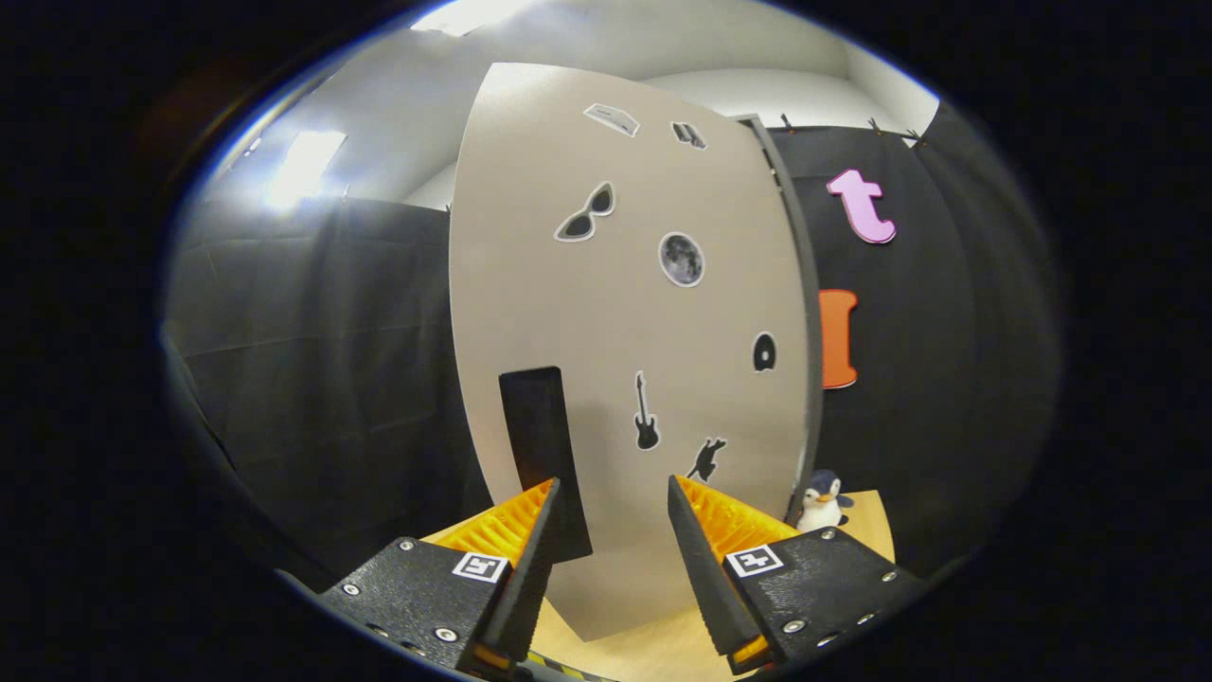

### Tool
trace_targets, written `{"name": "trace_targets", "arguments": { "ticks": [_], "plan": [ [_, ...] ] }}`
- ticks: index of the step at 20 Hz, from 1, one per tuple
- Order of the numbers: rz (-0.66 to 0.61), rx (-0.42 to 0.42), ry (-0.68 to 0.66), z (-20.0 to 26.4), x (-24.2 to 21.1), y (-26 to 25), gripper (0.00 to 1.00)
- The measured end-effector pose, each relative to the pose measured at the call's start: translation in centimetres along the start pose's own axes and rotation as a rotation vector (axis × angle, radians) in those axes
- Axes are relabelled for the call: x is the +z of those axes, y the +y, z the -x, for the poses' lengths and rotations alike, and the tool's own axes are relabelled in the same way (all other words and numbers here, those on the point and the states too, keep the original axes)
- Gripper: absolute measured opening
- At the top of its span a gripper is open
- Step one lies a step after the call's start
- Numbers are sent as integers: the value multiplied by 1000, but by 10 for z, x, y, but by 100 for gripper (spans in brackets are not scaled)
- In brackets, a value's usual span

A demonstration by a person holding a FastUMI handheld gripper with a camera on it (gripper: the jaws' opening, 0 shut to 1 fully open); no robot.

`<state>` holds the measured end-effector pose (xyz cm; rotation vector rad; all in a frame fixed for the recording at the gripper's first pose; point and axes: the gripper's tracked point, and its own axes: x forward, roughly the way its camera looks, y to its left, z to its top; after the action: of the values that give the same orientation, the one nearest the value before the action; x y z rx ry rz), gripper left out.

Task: Open the shoe cabinet door, grab the shoes and put them into the shoe cabinet, then close the shoe cabinet door.

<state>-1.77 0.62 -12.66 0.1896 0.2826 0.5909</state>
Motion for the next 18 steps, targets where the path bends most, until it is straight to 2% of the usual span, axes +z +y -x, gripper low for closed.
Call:
{"name": "trace_targets", "arguments": {
  "ticks": [3, 7, 10, 18],
  "plan": [
    [21, 18, 13, -41, -2, 20, 72],
    [63, -51, 42, -91, -12, 21, 73],
    [30, -69, 61, -123, -18, 22, 73],
    [17, -190, 48, -153, -14, 21, 73]
  ]
}}
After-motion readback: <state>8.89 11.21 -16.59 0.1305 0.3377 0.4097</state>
